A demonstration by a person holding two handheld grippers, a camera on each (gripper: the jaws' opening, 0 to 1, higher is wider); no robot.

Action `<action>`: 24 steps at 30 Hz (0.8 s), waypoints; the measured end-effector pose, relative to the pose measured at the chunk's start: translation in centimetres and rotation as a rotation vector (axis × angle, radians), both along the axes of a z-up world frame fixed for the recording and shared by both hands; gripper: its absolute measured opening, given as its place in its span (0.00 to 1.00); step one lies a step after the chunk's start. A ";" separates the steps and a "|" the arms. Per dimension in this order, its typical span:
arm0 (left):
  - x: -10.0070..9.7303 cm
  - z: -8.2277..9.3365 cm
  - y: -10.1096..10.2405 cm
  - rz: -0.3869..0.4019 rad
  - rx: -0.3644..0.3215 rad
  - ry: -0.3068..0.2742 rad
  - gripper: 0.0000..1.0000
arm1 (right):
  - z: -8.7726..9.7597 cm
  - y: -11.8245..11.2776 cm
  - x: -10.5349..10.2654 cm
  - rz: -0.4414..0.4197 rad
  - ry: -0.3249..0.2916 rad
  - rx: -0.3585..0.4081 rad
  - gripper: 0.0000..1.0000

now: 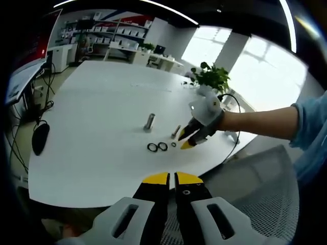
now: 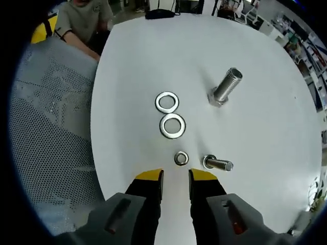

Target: Place the washer onto the threaded stud by aligning its center hole with the stud, sliding it down to the base, and recovering from edge contact or off-axis alignment until the washer reaches the visible bottom stop.

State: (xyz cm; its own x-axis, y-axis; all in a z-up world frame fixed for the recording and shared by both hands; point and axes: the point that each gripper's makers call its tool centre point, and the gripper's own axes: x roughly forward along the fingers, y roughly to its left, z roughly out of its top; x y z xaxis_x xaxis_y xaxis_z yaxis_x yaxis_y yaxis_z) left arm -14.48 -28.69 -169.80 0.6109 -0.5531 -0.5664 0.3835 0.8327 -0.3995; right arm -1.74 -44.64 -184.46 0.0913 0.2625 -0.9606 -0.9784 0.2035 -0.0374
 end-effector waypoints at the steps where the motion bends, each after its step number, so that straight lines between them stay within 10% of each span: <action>1: 0.0 0.0 0.0 0.000 0.000 0.001 0.01 | -0.1 0.2 0.1 -0.003 0.002 0.001 0.22; 24: 0.0 -0.1 0.1 0.003 0.004 0.007 0.01 | -1.0 0.8 0.1 0.000 0.016 -0.001 0.19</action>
State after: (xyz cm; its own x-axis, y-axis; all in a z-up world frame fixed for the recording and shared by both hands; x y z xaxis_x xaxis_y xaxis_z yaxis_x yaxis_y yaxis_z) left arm -14.49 -28.61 -169.92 0.6087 -0.5489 -0.5729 0.3781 0.8355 -0.3989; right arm -1.63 -43.80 -185.47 0.0761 0.2612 -0.9623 -0.9788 0.2035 -0.0222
